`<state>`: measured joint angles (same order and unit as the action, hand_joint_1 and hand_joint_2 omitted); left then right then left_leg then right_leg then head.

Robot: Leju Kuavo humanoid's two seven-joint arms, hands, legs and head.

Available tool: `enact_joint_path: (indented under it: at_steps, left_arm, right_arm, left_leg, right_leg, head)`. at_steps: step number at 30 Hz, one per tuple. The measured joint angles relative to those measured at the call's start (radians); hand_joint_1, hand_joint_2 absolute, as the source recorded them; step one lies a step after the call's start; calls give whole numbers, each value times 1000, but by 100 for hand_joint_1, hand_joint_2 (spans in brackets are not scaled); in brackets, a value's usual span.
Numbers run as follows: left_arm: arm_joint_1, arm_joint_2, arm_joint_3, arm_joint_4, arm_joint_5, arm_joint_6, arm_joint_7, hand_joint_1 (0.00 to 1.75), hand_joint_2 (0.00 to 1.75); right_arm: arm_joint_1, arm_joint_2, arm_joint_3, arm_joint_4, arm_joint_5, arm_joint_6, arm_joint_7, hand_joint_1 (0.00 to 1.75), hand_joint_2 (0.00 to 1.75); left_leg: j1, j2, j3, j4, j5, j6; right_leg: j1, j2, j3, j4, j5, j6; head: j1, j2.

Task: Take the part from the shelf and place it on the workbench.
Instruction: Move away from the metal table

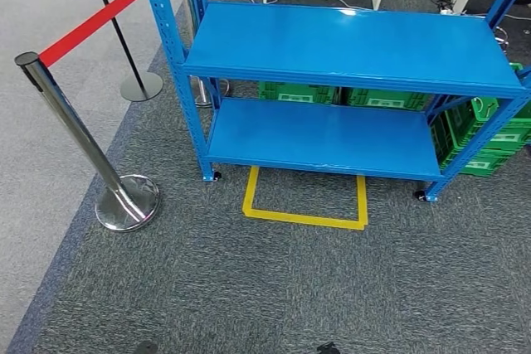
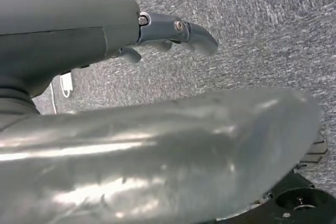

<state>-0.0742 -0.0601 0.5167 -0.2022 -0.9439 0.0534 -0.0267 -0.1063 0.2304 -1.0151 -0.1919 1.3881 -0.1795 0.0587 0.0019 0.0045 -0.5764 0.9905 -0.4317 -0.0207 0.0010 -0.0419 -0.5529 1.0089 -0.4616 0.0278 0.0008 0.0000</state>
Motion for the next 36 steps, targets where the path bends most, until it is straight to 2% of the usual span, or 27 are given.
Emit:
enact_joint_path:
  at_steps: [5, 23, 30, 36]
  left_arm:
    - [-1, 0, 1, 0, -4, -2, 0, 0, 0]
    - [0, 0, 2, 0, -8, -6, -3, 0, 0]
    - [1, -4, 22, 0, 3, 12, -26, 0, 0]
    - [3, -25, 35, 0, -10, 56, 24, 0, 0]
  right_arm:
    - [0, 0, 0, 0, 2, -1, 1, 0, 0]
    - [0, 0, 0, 0, -2, 0, 6, 0, 0]
    - [0, 0, -36, 0, -81, 36, 6, 0, 0]
    - [-1, -3, -86, 0, -127, 41, -31, 0, 0]
  left_leg:
    - [0, 0, 0, 0, 1, 1]
    - [4, 0, 1, -1, 3, -1]
    - [4, 0, 1, -1, 3, -1]
    - [4, 0, 1, -1, 3, -1]
  right_leg:
    - [0, 0, 1, -1, 2, 5]
    - [3, 0, 1, 0, 2, 5]
    - [3, 0, 1, 0, 2, 5]
    - [3, 0, 1, 0, 2, 5]
  head:
    - [0, 0]
    - [0, 0]
    - [0, 0]
    - [0, 0]
